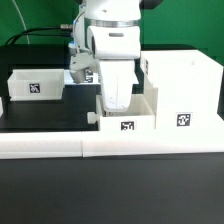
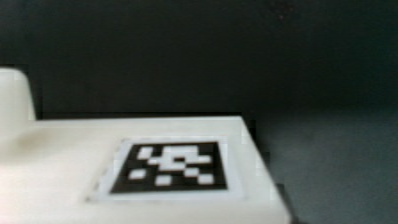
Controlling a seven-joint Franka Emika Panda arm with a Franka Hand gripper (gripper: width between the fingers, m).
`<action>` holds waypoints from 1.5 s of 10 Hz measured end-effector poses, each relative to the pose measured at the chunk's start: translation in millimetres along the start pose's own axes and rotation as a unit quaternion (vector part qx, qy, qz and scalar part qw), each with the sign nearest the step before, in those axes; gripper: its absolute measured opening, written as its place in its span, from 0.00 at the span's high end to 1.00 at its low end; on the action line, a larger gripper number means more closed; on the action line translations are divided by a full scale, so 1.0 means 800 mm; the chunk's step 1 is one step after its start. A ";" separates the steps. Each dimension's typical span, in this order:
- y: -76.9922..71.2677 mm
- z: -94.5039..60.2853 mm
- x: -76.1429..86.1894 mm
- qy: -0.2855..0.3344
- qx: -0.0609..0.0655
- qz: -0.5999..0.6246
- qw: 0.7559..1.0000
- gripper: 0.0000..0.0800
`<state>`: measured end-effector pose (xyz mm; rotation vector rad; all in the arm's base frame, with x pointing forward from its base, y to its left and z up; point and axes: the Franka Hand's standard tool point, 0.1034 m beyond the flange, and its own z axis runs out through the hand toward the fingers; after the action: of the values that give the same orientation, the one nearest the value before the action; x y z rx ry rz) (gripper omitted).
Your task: Assemble drawer
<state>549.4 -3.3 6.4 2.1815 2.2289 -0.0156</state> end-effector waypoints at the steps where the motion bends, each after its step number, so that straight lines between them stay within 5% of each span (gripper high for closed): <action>1: 0.000 0.000 0.004 0.000 0.000 0.007 1.000 0.95; 14: -0.005 -0.005 0.010 -0.001 0.004 0.009 1.000 0.95; 15: -0.004 -0.004 0.011 0.001 -0.005 0.009 1.000 0.95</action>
Offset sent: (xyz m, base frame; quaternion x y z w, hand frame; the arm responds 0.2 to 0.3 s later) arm 0.0010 0.0144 -0.0015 0.0142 -0.0118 -0.0554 0.9983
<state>546.3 5.3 9.7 2.1972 2.2065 -0.0015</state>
